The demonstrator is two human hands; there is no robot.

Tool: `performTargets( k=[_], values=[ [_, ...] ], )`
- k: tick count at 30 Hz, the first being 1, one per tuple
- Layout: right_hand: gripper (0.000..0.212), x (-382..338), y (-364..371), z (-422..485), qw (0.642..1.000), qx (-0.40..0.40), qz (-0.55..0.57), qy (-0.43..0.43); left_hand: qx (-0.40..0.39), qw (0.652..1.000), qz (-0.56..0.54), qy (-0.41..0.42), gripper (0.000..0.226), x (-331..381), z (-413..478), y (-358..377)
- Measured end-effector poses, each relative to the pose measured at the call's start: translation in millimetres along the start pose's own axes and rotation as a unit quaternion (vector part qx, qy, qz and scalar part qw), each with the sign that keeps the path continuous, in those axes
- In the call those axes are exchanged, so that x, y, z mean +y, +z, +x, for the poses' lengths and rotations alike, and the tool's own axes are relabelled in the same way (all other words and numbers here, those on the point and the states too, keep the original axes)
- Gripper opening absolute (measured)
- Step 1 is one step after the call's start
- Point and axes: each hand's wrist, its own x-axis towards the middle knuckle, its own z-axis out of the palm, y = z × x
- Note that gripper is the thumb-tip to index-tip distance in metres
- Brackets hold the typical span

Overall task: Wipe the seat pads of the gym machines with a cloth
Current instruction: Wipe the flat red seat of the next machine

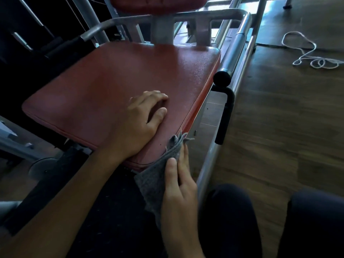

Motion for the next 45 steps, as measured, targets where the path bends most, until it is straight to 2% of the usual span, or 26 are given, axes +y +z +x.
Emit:
performTargets(
  k=[4,8,12,15,17,19,21,26,30,32,37,40,42,45],
  values=[
    [0.047,-11.0,-5.4,46.7,1.0,0.007,-0.008,-0.028,0.01,1.0,0.001,0.002,0.046,1.4,1.0,1.1],
    [0.058,-20.3,-8.2,100.8,0.998,0.048,-0.024,-0.025,0.022,1.0,-0.002,0.002,0.038,1.5,2.3,1.6],
    [0.055,-7.0,-6.5,59.9,0.999,0.009,0.017,-0.028,0.026,1.0,-0.008,0.008,0.034,2.3,4.6,1.9],
    [0.051,-4.1,-2.3,24.7,0.999,-0.001,0.007,-0.054,0.032,0.999,-0.013,0.009,0.033,2.0,4.5,2.3],
    [0.055,-2.3,-1.0,53.9,0.998,0.005,0.002,-0.058,0.036,0.999,-0.009,0.012,0.033,1.2,4.8,2.1],
    [0.064,-7.7,-3.6,95.3,0.998,0.047,-0.006,-0.033,0.031,0.999,-0.007,0.008,0.032,2.5,3.9,2.4],
    [0.063,-12.5,-4.7,103.0,0.998,0.059,-0.008,-0.028,0.028,1.0,-0.002,0.007,0.033,3.1,4.7,2.3],
    [0.052,-1.2,-3.5,32.1,0.996,-0.022,0.012,-0.086,0.04,0.999,-0.004,0.012,0.035,1.3,4.2,3.1],
    [0.073,-12.3,-11.0,105.3,0.998,0.013,-0.044,-0.049,0.036,0.999,-0.006,0.01,0.036,1.6,4.2,2.5],
    [0.071,-13.8,-12.7,113.8,0.998,0.021,-0.026,-0.046,0.035,0.999,-0.007,0.009,0.034,1.8,4.6,2.7],
    [0.063,2.8,-9.4,31.3,0.994,-0.065,-0.019,-0.082,0.034,0.999,-0.006,0.009,0.035,-0.2,5.6,2.4],
    [0.071,1.4,-12.3,74.7,0.993,-0.04,-0.075,-0.076,0.038,0.999,-0.001,0.007,0.035,-0.1,4.8,2.7],
    [0.08,-9.1,-12.6,111.7,0.994,0.016,-0.092,-0.058,0.034,0.999,0.002,0.005,0.031,1.5,4.0,1.1],
    [0.072,-6.9,-5.7,101.1,0.997,0.027,-0.059,-0.05,0.026,1.0,-0.001,0.006,0.029,3.2,4.7,-1.7]
  ],
)
